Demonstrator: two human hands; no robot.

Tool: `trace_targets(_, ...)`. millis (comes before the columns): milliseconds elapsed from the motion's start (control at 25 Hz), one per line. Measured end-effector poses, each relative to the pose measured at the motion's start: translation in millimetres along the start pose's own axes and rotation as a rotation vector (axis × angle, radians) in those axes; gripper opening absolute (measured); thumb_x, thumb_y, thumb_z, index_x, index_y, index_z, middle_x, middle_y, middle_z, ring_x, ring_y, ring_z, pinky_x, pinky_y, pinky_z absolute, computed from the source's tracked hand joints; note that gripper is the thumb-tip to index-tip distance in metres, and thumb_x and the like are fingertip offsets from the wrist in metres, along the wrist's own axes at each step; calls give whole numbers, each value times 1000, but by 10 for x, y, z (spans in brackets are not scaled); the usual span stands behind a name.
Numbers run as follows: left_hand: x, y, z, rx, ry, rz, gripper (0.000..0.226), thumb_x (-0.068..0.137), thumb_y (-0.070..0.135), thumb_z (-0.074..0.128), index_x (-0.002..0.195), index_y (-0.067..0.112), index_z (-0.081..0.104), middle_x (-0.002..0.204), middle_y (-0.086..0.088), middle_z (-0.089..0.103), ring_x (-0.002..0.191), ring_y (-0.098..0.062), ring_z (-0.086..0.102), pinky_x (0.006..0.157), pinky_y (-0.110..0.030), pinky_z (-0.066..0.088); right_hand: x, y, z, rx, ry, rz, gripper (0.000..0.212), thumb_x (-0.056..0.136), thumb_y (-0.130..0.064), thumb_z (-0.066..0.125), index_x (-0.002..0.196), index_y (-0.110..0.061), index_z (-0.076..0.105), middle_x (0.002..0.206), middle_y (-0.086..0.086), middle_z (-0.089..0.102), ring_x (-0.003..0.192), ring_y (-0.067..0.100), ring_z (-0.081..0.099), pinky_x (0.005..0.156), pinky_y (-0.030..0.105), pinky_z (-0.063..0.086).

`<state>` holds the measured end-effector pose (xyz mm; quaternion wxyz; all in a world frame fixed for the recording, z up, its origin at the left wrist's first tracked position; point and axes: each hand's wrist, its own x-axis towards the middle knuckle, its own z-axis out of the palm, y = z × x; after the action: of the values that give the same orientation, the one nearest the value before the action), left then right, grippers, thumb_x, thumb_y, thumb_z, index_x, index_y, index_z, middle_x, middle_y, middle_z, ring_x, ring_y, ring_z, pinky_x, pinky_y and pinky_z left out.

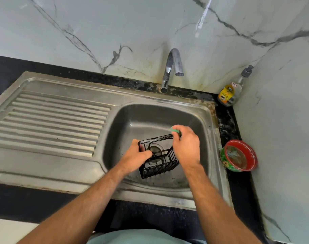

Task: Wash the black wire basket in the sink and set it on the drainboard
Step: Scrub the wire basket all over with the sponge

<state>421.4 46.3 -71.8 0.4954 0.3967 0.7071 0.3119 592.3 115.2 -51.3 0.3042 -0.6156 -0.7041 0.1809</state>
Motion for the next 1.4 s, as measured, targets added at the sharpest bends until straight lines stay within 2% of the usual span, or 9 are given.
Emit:
trace_targets(160,29,-7,-9,-34,41,15,25,90,12,65,88,17,41,81,4,44,70,-9,41,61,-24,36,-236,-180,168,-65,-5,-229,17,89,-13,68,104,-16,75,101,0,73,97,20,62,92,35,52)
trace_targets(360,17,-80,-43,-29,17,-4,25,89,16,65,88,18,40,82,4,41,72,-11,38,66,-31,35,72,156,-57,50,49,159,17,95,-20,68,111,-20,72,105,-2,72,94,14,67,92,38,56)
trace_targets(560,-17,-126,-72,-46,-18,-15,25,85,22,65,89,19,41,86,3,42,76,-12,40,71,-34,37,-168,-111,64,20,-7,-99,17,94,-18,68,109,-17,74,105,-2,72,100,14,63,96,31,51)
trace_targets(720,-17,-81,-27,-21,1,-24,24,88,21,64,90,19,40,83,5,42,72,-11,40,66,-31,36,-72,-49,16,-41,17,-93,15,93,-19,69,106,-19,75,102,-4,72,102,13,58,94,31,50)
trace_targets(800,-3,-53,-3,-35,20,-18,24,87,22,65,92,18,42,83,6,45,71,-10,43,65,-31,38,-148,-122,78,-11,-39,-166,15,91,-18,71,105,-20,76,102,-6,73,103,11,59,95,25,48)
trace_targets(920,36,-22,1,-54,16,-21,23,88,23,64,96,17,44,86,6,48,73,-9,47,67,-32,40,-273,-219,168,49,-118,-264,15,89,-13,72,102,-19,76,102,-8,71,102,7,57,94,5,34)
trace_targets(1120,37,-47,-28,-75,-60,-13,31,88,30,68,96,18,41,89,4,47,80,-10,47,69,-32,36,-179,-143,121,14,-74,-153,19,91,-11,68,108,-19,75,106,-5,69,104,11,56,98,26,46)
trace_targets(1280,51,-113,-106,-65,-71,26,45,62,45,60,89,19,36,84,2,40,81,-17,39,77,-42,36,-346,-338,211,-11,-156,-317,19,90,-12,69,108,-14,76,102,-1,70,106,16,55,97,22,42)
trace_targets(1400,86,-108,-79,-54,-36,5,43,65,47,56,92,19,39,86,2,45,82,-18,44,78,-44,40,-390,-356,267,-24,-140,-349,19,90,-11,69,108,-14,76,101,-2,70,107,17,56,96,27,48)
